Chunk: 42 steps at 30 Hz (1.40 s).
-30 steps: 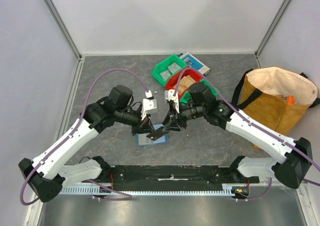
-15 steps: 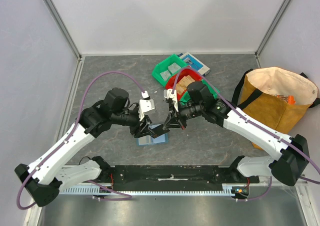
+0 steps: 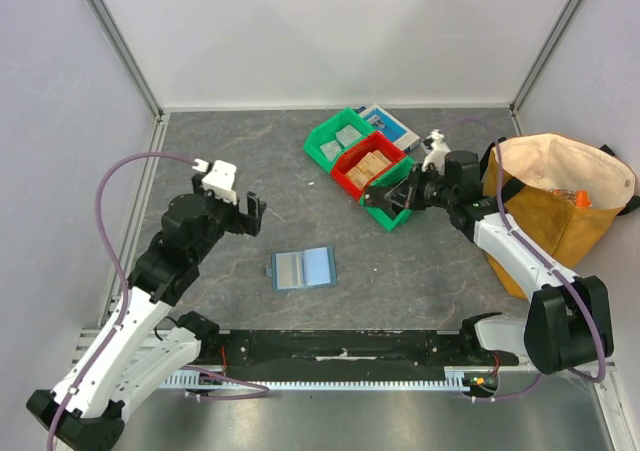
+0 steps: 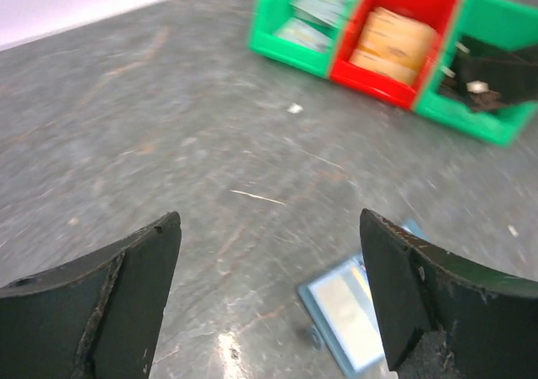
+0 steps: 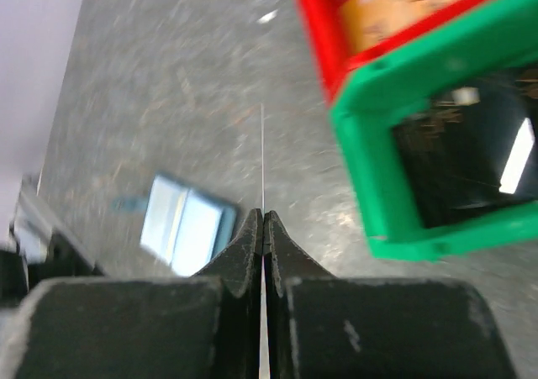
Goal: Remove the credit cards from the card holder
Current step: Place the credit card in the storage box.
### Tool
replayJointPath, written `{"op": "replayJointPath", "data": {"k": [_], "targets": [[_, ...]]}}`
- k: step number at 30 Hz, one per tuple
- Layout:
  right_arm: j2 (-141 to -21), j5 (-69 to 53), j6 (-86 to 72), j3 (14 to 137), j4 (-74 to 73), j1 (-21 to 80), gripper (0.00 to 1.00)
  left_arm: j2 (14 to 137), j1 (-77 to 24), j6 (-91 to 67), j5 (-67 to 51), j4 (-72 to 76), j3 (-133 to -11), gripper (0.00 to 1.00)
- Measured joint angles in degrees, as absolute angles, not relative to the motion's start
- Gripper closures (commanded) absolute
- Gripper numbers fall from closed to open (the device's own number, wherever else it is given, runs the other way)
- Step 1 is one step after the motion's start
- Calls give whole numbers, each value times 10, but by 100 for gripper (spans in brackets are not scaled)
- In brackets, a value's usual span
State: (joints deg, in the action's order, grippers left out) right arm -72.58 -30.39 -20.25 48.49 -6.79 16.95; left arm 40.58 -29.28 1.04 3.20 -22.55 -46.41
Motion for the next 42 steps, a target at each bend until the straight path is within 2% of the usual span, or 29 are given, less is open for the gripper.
{"op": "replayJointPath", "data": {"k": [4, 11, 24, 32, 36, 42], "targets": [[-726, -237, -281, 455, -19, 111, 100, 384, -255, -34, 109, -198, -449, 7], [-729, -126, -340, 444, 19, 87, 100, 367, -241, -62, 183, -186, -435, 7], [-848, -94, -396, 444, 82, 84, 98, 364, -241, -70, 200, -183, -427, 8], [-891, -119, -403, 444, 94, 84, 83, 364, -241, -70, 194, -183, -427, 9], [-883, -114, -394, 444, 86, 85, 67, 364, -241, -70, 193, -183, -427, 9], [-822, -77, -350, 446, 23, 85, 52, 364, -241, -70, 188, -183, -427, 9]]}}
